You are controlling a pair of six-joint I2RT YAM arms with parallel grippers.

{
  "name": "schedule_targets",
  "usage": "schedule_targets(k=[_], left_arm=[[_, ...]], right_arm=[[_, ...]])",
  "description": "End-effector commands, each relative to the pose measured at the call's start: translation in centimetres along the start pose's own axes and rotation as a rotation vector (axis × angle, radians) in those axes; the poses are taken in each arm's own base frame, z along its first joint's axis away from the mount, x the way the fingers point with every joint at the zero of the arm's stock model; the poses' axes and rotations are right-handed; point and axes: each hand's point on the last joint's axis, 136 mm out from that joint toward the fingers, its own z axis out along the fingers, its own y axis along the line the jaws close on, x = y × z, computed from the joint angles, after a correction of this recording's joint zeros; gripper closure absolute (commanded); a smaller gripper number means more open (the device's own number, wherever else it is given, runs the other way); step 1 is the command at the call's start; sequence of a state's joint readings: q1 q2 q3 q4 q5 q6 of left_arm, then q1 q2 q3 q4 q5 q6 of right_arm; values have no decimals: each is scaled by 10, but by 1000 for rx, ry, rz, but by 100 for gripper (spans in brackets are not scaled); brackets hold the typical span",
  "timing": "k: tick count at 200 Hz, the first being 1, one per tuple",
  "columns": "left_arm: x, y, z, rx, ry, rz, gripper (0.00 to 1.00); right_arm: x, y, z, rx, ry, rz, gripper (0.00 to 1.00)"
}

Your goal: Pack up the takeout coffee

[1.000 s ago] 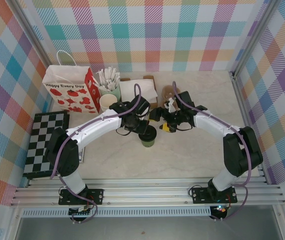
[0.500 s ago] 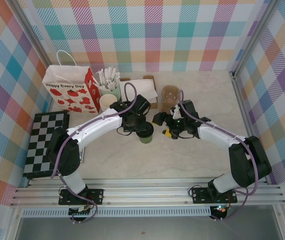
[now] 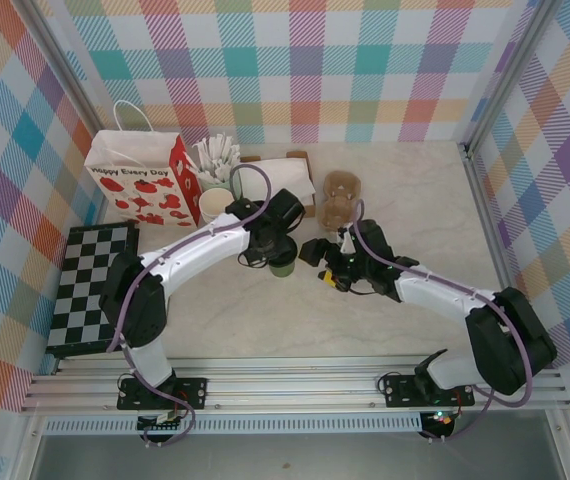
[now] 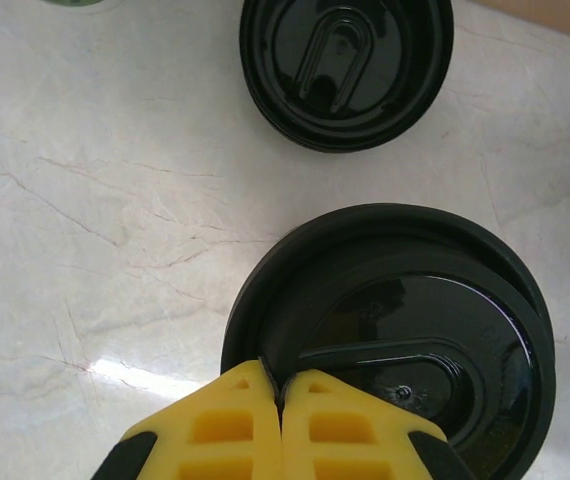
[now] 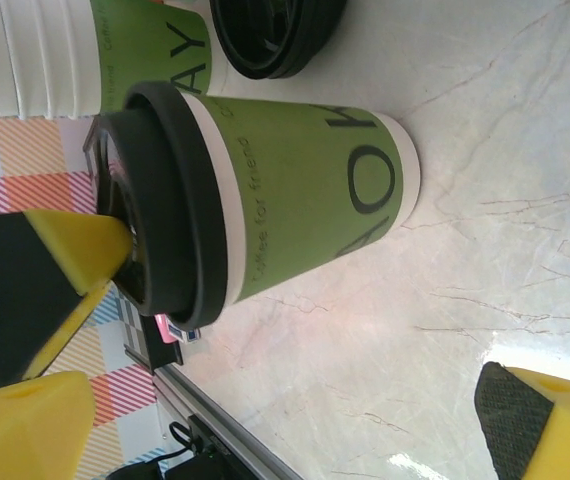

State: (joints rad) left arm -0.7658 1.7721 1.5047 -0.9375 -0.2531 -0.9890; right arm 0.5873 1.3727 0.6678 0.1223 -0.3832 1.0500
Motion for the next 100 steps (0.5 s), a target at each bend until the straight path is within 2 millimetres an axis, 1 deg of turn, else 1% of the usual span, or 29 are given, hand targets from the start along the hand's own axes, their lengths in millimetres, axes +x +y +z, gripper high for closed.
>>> schedule_targets(k=[1,15,35,59,69,100], left_arm=[[12,9,9,-86,20,-57,100],[14,7,12,-90,35,-68,100],[16,4,15,-94,48,-77,100],[18,2,18,-100,64,-89,100],[19,2,19,-109,67,-90,100],[22,2,22,-113,82,-98,100]], right_arm=[[2,6,7,-54,-16,-8,1],[2,11,10,-100,-15,-25,1],[3,13,14,-116,-12,-42,1],[6,11,22,-117,2,-43,1],[8,7,26,-116,3,-38,1],[7,1,34,-118,-2,-20,1]])
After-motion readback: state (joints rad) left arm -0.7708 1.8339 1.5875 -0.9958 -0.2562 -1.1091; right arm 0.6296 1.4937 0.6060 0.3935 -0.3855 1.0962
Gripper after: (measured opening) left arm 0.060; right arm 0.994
